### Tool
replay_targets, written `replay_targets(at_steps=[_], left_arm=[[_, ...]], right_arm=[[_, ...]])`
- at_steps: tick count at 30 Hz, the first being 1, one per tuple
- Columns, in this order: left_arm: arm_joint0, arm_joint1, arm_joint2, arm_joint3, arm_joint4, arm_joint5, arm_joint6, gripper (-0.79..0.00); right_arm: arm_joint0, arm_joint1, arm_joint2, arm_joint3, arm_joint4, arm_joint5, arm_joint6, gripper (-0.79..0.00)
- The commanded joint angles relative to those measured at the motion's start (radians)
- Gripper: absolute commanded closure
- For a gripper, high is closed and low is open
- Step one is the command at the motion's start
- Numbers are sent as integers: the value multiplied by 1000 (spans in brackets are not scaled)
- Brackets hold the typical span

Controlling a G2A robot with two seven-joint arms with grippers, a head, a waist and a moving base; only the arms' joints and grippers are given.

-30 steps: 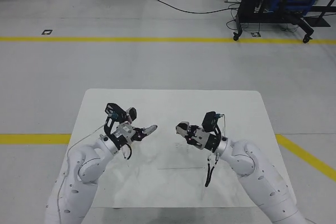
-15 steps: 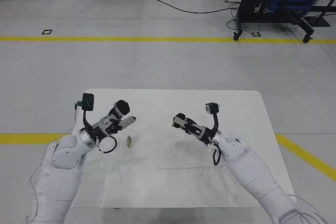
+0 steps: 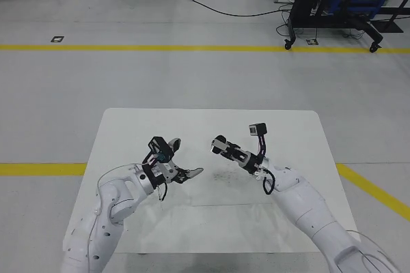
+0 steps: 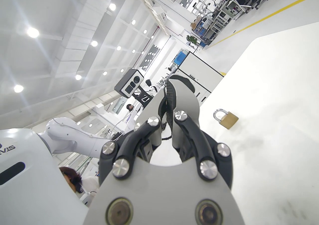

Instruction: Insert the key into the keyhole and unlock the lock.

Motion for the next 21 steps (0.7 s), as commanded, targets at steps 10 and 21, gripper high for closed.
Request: replay_targets(at_steps=[10, 21], left_arm=[[-1, -4, 46, 13, 78, 98, 82, -785], [-1, -2, 49, 19, 85, 135, 110, -686]], right_arm=[[28, -22, -32, 46, 42, -10, 45, 0], [43, -37, -48, 70, 62, -14, 76, 0]])
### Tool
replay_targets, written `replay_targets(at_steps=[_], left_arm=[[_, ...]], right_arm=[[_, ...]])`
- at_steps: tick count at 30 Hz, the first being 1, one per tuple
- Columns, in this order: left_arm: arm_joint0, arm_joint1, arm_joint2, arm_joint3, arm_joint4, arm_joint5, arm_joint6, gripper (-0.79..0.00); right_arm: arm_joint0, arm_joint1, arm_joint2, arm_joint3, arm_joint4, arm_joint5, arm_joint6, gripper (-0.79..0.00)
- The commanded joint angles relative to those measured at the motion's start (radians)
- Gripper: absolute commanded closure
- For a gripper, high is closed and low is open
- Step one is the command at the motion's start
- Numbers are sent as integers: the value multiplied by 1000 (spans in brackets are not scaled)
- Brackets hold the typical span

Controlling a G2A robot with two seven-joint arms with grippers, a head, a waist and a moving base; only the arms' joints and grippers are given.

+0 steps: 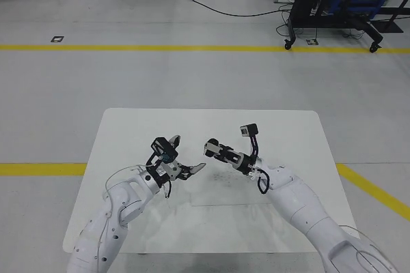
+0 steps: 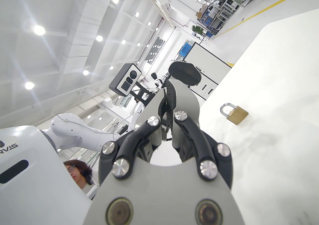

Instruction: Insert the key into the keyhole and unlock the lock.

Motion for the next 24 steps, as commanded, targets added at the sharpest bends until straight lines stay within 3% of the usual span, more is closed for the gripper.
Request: replay_targets(at_steps=[1, 5, 10, 24], left_arm=[[-1, 0, 2, 1, 1, 2, -1, -653], [-3, 1, 6, 2, 0, 8, -6, -566], [-9, 1, 13, 9, 2, 15, -9, -391], [-7, 6, -3, 9, -1, 33, 5, -372]], right_arm=[[2, -2, -1, 6, 4, 0, 5, 0], [5, -6, -2, 13, 12, 0, 19, 0], [4, -9, -4, 18, 17, -1, 36, 0], [0, -12, 12, 34, 34, -8, 64, 0]])
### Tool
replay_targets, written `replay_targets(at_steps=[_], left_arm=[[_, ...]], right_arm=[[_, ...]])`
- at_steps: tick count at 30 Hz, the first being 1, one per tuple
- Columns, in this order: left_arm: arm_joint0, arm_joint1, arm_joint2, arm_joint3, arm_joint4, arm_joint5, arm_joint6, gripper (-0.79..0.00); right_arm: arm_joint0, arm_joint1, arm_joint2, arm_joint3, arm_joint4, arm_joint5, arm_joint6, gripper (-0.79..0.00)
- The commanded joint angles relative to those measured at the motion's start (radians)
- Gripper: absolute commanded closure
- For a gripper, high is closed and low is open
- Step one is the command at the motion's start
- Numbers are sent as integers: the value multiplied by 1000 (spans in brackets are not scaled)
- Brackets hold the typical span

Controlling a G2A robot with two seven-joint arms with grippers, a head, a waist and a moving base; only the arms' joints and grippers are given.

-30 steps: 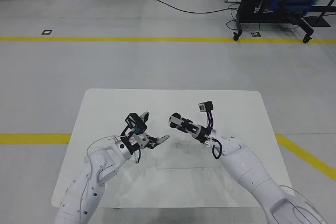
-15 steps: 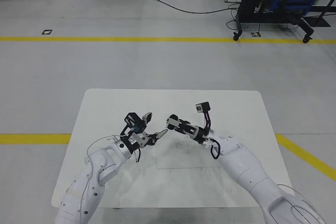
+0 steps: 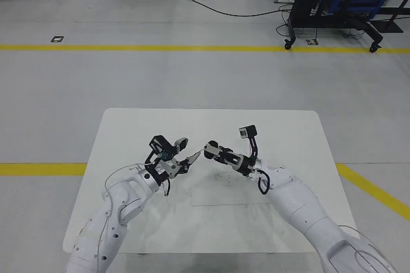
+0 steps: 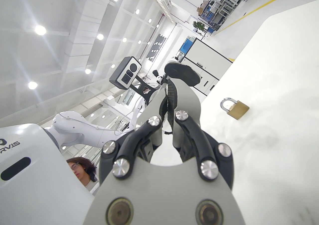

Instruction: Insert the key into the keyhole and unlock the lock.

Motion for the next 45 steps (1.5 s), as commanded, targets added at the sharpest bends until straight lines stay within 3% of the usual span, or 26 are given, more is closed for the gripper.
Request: replay_targets(at_steps=[1, 4, 9, 14, 18, 20, 22, 25, 27, 32, 35, 45], left_arm=[[2, 1, -4, 0, -1, -2, 0, -382], [4, 3, -6, 0, 4, -6, -4, -462], [6, 6, -29, 8, -56, -30, -4, -773], [7, 13, -88, 33, -329, -175, -8, -785], [-7, 22, -102, 96, -683, -360, -114, -785], [-35, 31, -58, 158, -959, -452, -264, -785], [-99, 46, 9, 220, -1351, -445, -491, -785], [-191, 77, 13, 298, -1691, -360, -844, -730], [-223, 86, 15, 331, -1820, -314, -987, -597], [-257, 97, 32, 355, -1875, -253, -1048, -406], [-267, 101, 47, 362, -1851, -250, -1051, -354], [-296, 105, 83, 401, -1656, -296, -988, -379]], right_arm=[[-2, 0, 3, 1, 2, -3, 1, 0], [-3, 0, 10, 2, 4, -7, 1, 0], [-8, 2, 25, -2, 7, -19, 1, 0], [-17, 6, 42, -9, 3, -33, -4, 0], [-20, 7, 47, -18, -19, -49, -4, 0], [-20, 6, 43, -26, -36, -57, -2, 0], [-18, 4, 37, -32, -56, -60, -2, 0], [-16, 0, 26, -40, -65, -47, -1, 0], [-11, -2, 19, -39, -70, -41, 2, 0], [3, -9, 2, -35, -77, -52, 13, 0], [7, -13, -3, -28, -71, -57, 11, 0], [18, -19, -11, -2, -30, -76, 36, 0]])
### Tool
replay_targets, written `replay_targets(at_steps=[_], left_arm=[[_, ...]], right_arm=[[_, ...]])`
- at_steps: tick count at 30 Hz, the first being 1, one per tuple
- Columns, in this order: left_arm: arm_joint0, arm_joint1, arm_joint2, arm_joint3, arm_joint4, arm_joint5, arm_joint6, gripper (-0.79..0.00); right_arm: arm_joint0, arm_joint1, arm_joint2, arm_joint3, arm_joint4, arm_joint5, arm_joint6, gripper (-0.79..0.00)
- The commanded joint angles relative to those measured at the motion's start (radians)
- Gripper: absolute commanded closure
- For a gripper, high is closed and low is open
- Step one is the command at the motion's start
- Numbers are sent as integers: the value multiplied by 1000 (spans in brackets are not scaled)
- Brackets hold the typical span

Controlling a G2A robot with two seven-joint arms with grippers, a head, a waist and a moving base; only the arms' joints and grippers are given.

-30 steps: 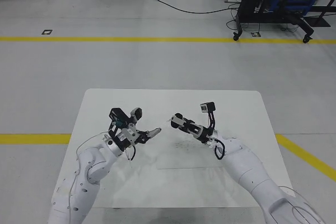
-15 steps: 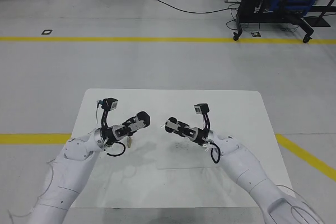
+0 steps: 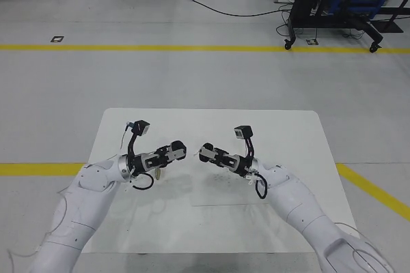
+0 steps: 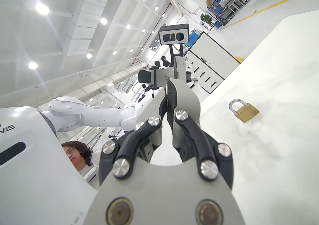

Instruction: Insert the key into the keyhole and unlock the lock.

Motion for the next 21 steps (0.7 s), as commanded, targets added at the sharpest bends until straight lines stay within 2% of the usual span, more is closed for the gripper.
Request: replay_targets(at_steps=[1, 13, 21], left_arm=[[-7, -2, 12, 3, 25, 7, 8, -385], [-32, -10, 66, 15, 34, 13, -1, -360], [-36, -11, 75, 19, 53, 6, 17, -252]], right_arm=[[2, -1, -2, 4, 6, -2, 4, 0], [11, -6, -20, 16, -3, -5, 2, 0], [11, -8, -29, 14, -10, -5, 2, 0]])
